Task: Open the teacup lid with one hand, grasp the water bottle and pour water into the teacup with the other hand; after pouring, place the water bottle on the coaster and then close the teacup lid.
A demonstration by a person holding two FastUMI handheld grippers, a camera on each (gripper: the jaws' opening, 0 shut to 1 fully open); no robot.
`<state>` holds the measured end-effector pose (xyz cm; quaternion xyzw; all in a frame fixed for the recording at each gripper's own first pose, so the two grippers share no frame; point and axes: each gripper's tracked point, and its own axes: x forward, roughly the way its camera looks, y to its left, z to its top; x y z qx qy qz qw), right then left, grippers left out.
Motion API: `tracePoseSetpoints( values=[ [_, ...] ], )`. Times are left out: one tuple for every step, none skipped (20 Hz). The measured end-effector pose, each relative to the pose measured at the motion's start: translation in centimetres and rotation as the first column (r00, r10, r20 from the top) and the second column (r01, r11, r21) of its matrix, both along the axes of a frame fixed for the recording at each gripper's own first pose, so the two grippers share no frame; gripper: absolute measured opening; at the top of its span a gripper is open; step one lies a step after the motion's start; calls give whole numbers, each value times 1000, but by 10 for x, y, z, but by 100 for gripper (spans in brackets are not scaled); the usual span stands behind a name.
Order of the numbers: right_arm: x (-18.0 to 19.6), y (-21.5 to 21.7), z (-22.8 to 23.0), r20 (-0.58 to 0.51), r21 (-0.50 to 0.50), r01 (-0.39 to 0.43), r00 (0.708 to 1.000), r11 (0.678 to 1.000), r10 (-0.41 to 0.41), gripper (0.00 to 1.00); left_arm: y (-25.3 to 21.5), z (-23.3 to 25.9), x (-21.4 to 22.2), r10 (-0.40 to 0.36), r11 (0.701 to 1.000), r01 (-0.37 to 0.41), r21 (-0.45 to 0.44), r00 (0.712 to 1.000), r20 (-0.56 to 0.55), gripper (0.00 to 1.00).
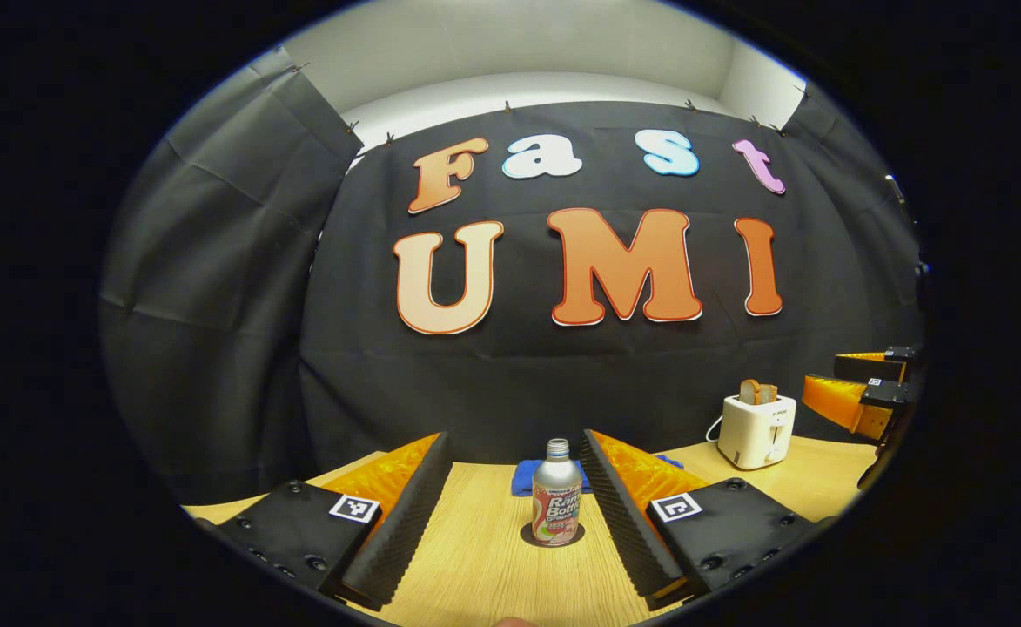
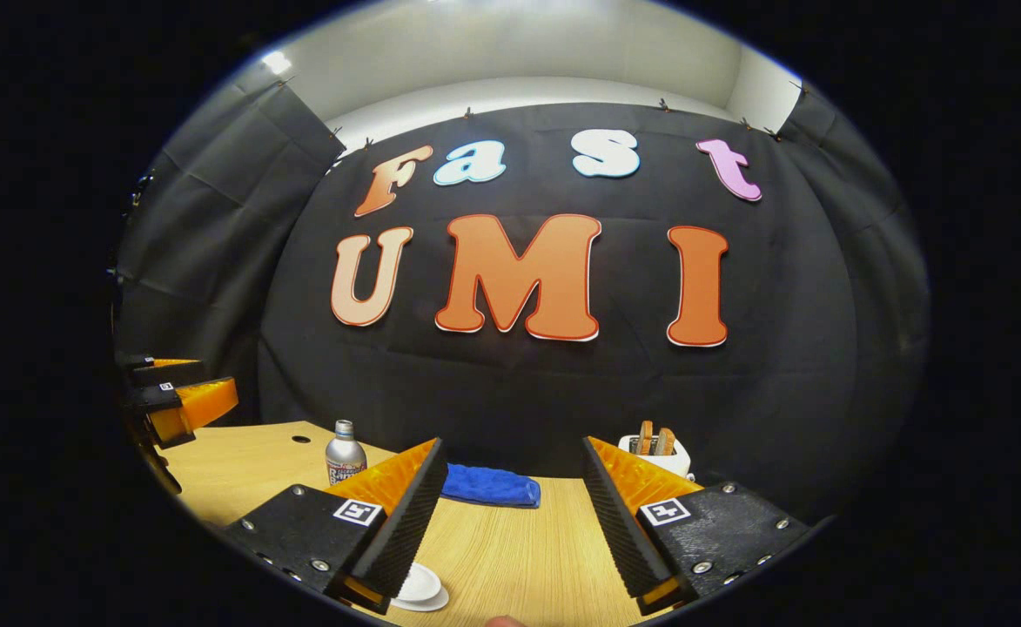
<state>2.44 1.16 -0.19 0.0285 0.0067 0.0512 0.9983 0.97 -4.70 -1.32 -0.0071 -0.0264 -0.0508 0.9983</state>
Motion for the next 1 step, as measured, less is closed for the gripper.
tracePoseSetpoints(
  values=[
    [-2, -1, 3, 3, 4, -1, 1000, 1000, 1, 92, 2, 1, -3, 0, 1000, 0, -6, 1000, 1, 94]
  ],
)
